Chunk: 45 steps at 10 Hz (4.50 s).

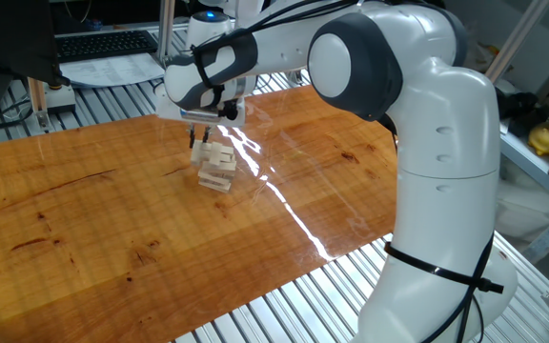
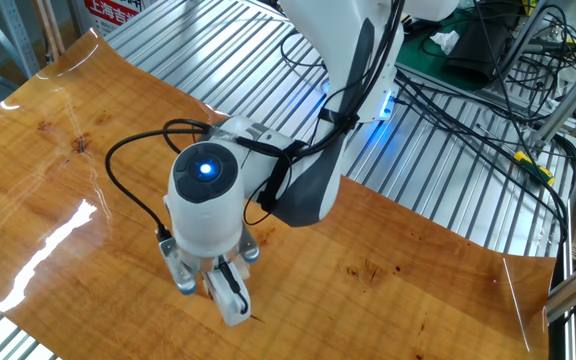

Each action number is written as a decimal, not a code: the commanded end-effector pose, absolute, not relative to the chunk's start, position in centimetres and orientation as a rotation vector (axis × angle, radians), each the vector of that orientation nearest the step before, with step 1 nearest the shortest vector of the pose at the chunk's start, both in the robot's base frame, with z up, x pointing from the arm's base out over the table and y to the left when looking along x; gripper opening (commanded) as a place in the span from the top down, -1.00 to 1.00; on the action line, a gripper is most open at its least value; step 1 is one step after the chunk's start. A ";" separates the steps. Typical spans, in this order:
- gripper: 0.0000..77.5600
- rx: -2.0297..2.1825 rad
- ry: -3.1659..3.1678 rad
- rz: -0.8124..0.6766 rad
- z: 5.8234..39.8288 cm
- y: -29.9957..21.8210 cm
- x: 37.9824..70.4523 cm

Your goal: Play Jenga

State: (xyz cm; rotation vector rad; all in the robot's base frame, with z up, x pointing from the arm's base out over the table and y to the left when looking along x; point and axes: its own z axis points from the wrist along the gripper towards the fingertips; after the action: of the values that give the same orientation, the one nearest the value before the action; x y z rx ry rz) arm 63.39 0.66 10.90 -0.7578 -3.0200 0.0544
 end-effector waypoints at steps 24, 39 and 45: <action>0.95 -0.921 -2.988 -0.026 13.1 6.7 62.1; 0.95 -0.703 -3.061 -0.011 13.2 6.8 62.0; -1.00 -0.702 -3.063 -0.020 13.2 6.8 62.0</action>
State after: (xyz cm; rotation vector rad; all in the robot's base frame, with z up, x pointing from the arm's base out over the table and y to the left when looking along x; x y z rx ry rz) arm 61.90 6.81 13.06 -0.6903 -3.0604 -0.0128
